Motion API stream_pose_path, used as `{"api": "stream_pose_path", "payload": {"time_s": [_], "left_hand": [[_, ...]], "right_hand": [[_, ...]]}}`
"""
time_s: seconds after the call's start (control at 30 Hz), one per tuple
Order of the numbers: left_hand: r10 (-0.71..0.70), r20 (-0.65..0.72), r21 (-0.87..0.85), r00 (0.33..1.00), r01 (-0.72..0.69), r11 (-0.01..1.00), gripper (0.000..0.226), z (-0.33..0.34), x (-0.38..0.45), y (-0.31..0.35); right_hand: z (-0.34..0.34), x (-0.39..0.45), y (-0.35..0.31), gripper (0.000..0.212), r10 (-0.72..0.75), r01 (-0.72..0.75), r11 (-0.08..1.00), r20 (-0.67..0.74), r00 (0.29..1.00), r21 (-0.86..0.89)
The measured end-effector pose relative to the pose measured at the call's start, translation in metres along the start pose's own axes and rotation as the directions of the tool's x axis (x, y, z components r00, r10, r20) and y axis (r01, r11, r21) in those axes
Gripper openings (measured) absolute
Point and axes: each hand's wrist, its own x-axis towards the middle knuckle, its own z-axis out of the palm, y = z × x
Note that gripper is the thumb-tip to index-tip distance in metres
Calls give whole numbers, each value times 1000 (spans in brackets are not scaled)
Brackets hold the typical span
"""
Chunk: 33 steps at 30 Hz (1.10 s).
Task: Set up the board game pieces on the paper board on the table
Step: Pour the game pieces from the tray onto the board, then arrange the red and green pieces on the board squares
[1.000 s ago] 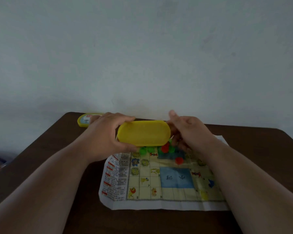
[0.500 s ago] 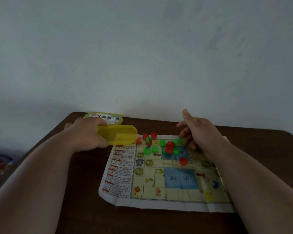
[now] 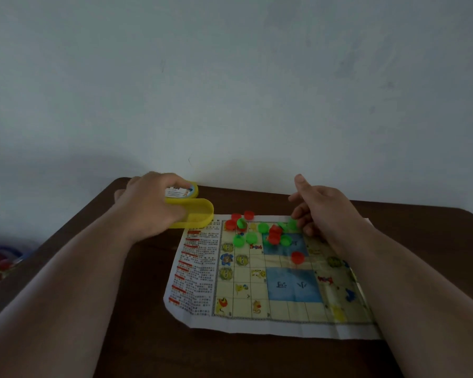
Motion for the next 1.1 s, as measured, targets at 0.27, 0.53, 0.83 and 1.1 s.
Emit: {"api": "stream_pose_path", "payload": {"time_s": [0.27,0.53,0.83,1.1], "left_hand": [[256,180,35,950,-266,963,41,22,-9,20],[198,181,54,963,-211,976,43,22,1,6],[241,42,-115,970,-235,965,17,20,-2,25],[305,245,117,920,-340,933,25,28,-6,86]], "right_hand": [[-4,1,0,60,15,-14,1000,-12,1000,27],[-5,1,1,43,-80,80,997,20,997,-23],[-6,-1,1,24,-227,246,906,95,969,-344],[-14,0,0,17,-218,311,871,268,938,-381]]}}
